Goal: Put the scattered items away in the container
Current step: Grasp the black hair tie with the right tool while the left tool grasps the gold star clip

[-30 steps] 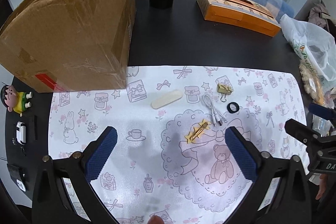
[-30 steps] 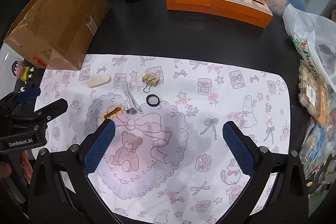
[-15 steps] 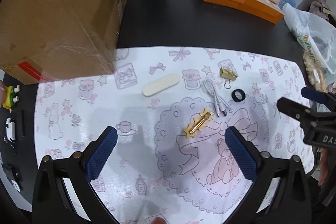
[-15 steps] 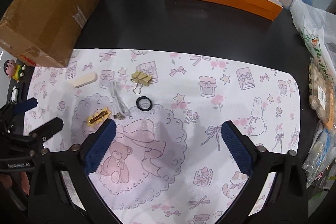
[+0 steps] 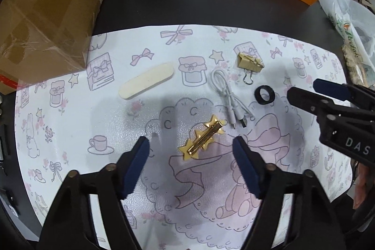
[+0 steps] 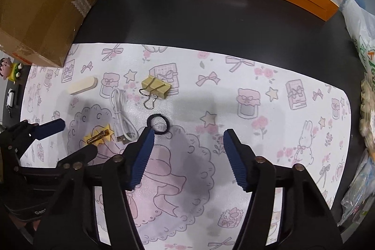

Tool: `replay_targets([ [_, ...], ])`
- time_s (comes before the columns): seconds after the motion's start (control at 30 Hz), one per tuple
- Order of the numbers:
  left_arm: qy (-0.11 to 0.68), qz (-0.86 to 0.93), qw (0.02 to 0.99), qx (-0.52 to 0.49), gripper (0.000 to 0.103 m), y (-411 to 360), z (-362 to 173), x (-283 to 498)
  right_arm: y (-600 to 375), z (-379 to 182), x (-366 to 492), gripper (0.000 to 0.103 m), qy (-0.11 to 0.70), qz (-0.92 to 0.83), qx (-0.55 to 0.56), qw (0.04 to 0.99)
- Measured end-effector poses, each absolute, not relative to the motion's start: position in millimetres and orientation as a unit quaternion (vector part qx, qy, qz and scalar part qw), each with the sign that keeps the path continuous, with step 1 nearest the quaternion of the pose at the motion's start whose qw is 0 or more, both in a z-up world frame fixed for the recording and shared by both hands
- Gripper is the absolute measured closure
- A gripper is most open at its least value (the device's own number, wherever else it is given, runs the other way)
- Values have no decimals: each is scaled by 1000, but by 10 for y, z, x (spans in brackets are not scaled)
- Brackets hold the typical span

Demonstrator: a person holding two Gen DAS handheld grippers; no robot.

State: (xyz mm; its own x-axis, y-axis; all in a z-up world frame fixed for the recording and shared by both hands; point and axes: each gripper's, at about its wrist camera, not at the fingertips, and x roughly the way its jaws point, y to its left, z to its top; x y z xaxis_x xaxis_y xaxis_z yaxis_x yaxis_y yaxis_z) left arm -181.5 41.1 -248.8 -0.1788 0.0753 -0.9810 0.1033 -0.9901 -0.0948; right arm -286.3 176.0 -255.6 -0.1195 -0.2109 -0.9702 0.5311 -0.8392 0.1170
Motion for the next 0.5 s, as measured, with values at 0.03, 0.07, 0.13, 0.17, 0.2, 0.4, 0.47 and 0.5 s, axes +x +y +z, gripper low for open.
replay_targets([
  [0.03, 66, -764, 10, 642, 42, 426, -2500, -1820, 1729, -2577, -2860, 46, 135, -735, 614, 254],
  [0.07, 61, -764, 11, 643, 44, 439, -2510, -1823, 1708, -2593, -2859, 50, 136, -734, 615, 255],
  [0.13, 54, -763, 9, 644, 44, 470, -2532, -1830, 1675, -2621, -2857, 55, 137, -732, 615, 258],
  [0.17, 51, -763, 7, 644, 44, 485, -2543, -1833, 1664, -2634, -2859, 55, 136, -731, 616, 260],
  [0.2, 49, -763, 5, 645, 44, 498, -2551, -1835, 1656, -2646, -2861, 57, 133, -730, 617, 263],
  [0.4, 36, -759, -5, 650, 57, 596, -2627, -1835, 1623, -2695, -2878, 66, 132, -727, 620, 264],
  [0.47, 35, -757, -6, 652, 57, 619, -2661, -1833, 1594, -2723, -2869, 67, 134, -725, 621, 266],
  [0.5, 31, -758, -6, 651, 57, 633, -2669, -1830, 1576, -2740, -2862, 67, 136, -724, 621, 267],
])
